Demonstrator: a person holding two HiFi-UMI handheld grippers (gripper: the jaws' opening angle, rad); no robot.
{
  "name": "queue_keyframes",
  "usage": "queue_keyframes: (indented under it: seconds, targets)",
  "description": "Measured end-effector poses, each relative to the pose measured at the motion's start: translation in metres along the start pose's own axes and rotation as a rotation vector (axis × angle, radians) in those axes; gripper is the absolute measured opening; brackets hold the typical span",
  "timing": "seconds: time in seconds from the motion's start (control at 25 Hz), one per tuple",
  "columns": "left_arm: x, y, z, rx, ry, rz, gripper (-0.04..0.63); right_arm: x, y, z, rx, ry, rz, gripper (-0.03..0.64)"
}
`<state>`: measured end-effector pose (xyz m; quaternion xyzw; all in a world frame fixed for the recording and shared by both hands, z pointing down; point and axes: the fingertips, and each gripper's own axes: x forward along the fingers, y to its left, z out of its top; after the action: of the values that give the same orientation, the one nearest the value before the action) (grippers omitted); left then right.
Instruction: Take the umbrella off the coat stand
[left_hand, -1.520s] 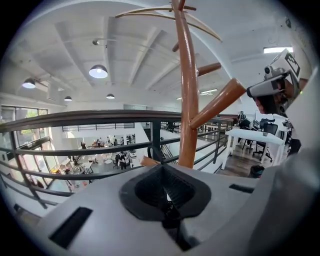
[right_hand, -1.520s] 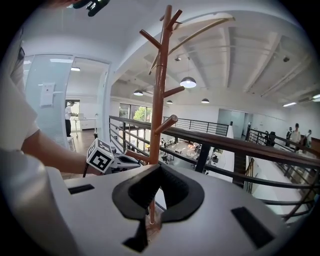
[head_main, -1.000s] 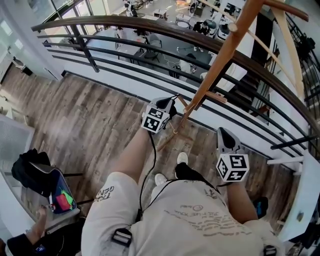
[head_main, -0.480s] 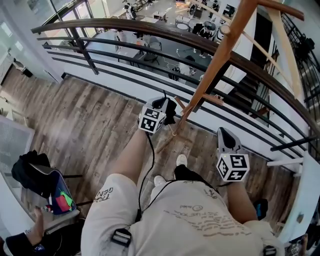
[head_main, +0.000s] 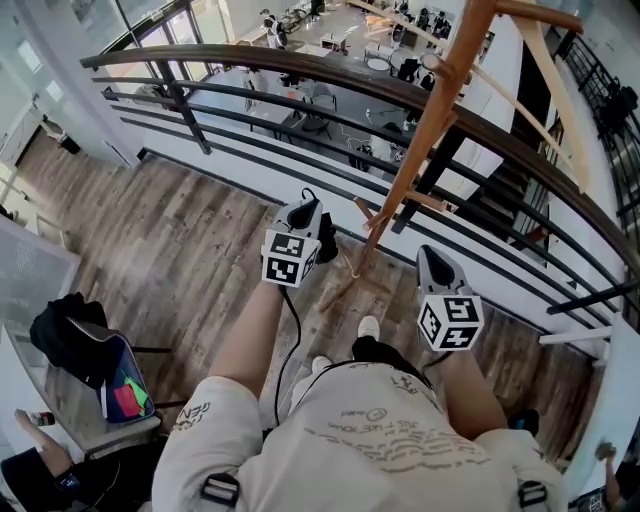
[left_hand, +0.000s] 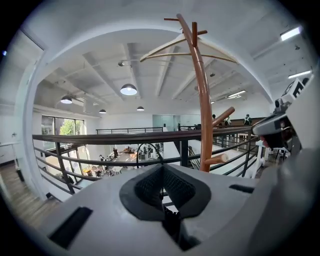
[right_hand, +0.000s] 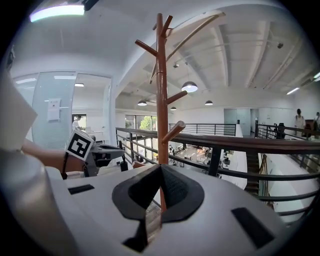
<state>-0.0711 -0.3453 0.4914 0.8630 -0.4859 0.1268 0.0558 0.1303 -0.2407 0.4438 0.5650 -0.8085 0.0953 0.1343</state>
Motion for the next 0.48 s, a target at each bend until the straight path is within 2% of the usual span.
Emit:
queue_keyframes:
  seconds: [0.32, 0.48]
  targets:
    - [-0.077, -0.007, 0.03, 0.015, -0.036, 0.081, 0.003, 0.016, 0.037, 0.004, 0.012, -0.038, 0.084, 0.002]
    - [-0.106, -0.019, 0.033, 0.006, -0.041, 0.103, 0.003, 0.015, 0.046, 0.002, 0.02, -0.049, 0.093, 0.002]
